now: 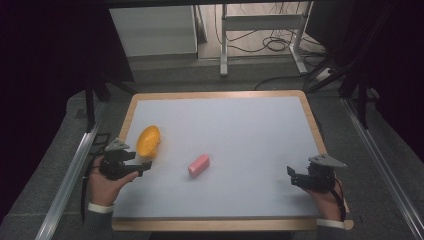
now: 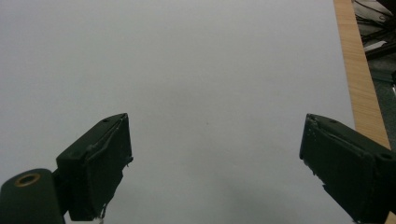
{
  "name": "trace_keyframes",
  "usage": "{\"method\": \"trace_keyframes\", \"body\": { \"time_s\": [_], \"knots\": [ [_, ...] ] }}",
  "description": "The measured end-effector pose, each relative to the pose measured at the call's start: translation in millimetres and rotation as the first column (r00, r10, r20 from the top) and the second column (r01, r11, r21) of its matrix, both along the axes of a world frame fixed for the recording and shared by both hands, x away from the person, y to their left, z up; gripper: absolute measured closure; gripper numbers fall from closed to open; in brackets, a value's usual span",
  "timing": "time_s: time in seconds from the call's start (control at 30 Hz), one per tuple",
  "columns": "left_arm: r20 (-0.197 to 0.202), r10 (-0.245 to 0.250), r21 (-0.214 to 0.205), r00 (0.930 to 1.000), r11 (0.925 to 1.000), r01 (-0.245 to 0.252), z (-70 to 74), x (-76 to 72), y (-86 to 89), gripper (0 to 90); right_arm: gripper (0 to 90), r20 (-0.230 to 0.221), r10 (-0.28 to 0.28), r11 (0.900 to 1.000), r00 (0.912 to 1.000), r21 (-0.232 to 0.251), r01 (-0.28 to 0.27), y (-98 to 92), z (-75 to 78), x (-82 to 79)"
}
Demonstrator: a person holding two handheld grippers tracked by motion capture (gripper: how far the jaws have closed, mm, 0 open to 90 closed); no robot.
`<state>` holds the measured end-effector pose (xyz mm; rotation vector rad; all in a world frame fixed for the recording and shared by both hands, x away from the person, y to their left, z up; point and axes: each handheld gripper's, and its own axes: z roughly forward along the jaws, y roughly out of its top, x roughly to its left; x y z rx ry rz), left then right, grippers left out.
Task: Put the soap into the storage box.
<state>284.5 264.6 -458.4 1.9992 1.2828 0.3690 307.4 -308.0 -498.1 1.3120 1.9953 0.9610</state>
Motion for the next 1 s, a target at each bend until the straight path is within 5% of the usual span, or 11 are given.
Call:
{"method": "trace_keyframes", "body": {
  "time_s": [1.0],
  "knots": [
    [-0.029, -0.089, 0.054, 0.9956, 0.9944, 0.091, 2.9, 22.4, -35.4, 24.0, 8.9, -0.012, -0.014, 0.9999, 0.9998, -0.005, 0.014, -0.1, -2.7, 1.7]
  ]
}}
